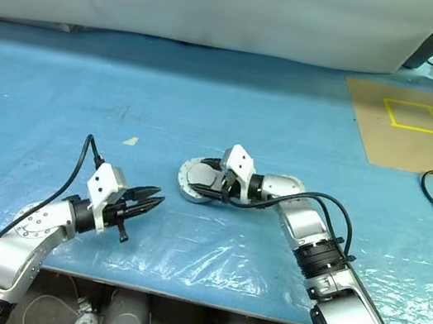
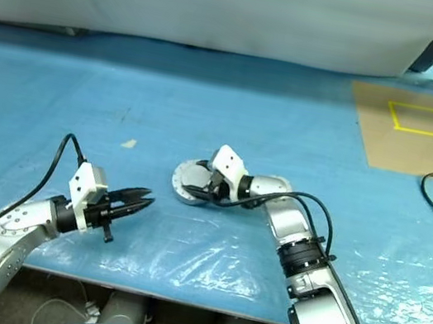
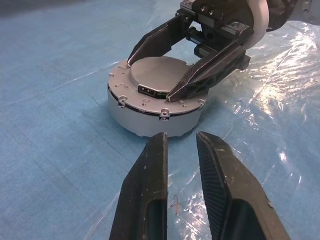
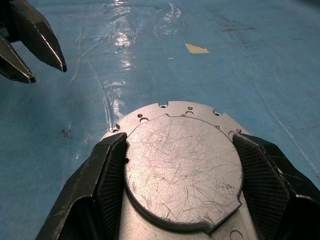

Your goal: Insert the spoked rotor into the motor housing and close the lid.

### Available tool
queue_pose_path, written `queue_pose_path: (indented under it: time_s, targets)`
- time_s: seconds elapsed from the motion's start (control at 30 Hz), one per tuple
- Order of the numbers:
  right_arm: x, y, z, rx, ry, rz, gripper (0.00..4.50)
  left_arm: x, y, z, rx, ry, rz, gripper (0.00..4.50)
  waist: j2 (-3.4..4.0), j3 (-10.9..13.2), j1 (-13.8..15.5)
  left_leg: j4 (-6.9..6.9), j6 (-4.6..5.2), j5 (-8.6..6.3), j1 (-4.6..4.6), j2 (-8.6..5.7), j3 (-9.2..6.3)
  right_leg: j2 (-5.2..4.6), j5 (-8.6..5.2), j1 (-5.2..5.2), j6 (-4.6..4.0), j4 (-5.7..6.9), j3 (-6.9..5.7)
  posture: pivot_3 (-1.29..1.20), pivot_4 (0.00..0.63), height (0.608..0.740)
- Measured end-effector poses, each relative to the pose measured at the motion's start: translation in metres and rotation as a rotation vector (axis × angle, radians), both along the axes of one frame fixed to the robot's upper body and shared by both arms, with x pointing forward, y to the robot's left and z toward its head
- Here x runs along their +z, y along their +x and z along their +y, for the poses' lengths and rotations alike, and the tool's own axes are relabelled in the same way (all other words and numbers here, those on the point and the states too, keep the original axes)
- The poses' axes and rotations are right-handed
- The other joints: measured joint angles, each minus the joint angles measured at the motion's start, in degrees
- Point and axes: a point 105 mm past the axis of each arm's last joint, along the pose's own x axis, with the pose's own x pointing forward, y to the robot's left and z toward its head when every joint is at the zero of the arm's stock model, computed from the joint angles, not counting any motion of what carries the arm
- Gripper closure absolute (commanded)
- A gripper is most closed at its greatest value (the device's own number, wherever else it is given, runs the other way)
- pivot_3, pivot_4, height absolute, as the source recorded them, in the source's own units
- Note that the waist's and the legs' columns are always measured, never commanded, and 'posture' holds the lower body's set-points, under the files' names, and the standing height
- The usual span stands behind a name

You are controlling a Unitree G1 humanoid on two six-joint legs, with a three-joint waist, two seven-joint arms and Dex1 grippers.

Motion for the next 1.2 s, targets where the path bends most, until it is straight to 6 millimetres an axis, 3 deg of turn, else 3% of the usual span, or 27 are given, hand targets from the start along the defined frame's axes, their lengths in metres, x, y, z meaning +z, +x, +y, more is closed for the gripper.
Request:
queue_pose_path:
  time_s: [0.27,0.73,0.9,1.2]
  targets:
    - [-0.003,0.002,0.002,-0.024,-0.017,-0.015,1.51,0.002,0.003,-0.008,-0.012,-0.018,-0.012,3.54,-0.03,-0.05,0.04,-0.14,0.03,-0.03,0.56,-0.01,-0.02,-0.02,-0.19,0.41,0.32,0.02,0.05,0.00,0.150,0.740]
    - [-0.008,-0.003,0.002,0.008,-0.061,0.018,1.51,0.005,0.006,-0.010,-0.013,-0.015,-0.028,3.54,-0.07,-0.83,-0.06,-0.57,0.02,-0.04,0.51,-0.06,0.00,-0.02,-0.07,0.49,0.08,-0.59,0.05,0.00,0.150,0.740]
    - [-0.013,0.001,0.002,-0.020,-0.071,0.018,1.51,0.006,0.016,-0.021,-0.010,-0.024,-0.063,3.54,-0.02,-0.87,0.06,-0.74,0.03,-0.05,1.24,-0.08,-0.15,-0.12,-0.32,1.04,0.53,-0.60,0.07,0.00,0.150,0.740]
    - [-0.013,-0.005,0.003,0.006,-0.074,0.005,1.51,0.001,0.040,-0.031,-0.001,0.007,-0.104,3.54,0.00,-1.36,0.02,-1.21,0.03,-0.04,1.17,-0.24,-0.16,-0.20,-0.28,0.98,0.45,-0.86,0.11,0.00,0.150,0.740]
